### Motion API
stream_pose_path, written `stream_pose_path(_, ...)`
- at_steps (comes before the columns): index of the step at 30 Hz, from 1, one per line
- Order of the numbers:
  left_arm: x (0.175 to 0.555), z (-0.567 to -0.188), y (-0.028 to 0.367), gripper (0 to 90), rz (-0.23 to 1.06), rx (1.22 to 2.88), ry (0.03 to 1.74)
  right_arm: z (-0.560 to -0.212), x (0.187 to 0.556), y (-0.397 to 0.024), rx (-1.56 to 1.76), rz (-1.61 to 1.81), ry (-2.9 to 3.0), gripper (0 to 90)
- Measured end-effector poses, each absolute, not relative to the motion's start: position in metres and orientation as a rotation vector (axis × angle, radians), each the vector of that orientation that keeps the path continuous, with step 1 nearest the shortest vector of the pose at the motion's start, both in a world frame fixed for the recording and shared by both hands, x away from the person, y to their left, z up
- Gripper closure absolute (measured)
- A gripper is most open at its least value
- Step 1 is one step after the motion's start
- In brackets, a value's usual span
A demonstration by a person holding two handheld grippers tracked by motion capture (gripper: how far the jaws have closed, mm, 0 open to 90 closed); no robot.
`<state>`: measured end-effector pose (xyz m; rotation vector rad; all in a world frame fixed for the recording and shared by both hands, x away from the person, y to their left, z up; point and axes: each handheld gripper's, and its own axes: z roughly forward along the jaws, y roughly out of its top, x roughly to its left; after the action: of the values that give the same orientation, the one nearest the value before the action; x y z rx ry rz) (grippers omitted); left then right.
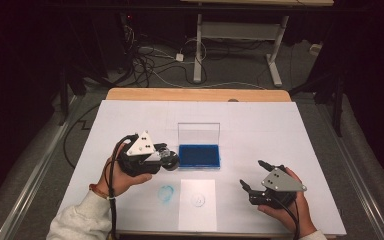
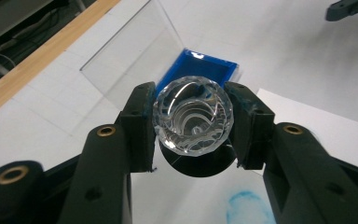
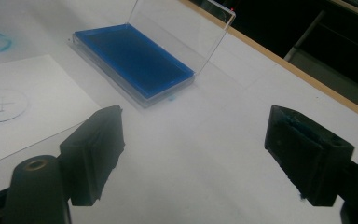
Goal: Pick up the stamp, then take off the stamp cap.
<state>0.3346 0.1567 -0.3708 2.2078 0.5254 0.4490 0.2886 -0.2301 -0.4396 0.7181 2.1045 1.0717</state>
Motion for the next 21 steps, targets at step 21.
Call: stream_pose_path(21, 0.315, -0.372, 0.139, 54.9, 0.42, 2.185, 0.452, -0.444, 0.296, -0.215, 0.692, 1.073, 2.162, 19.5)
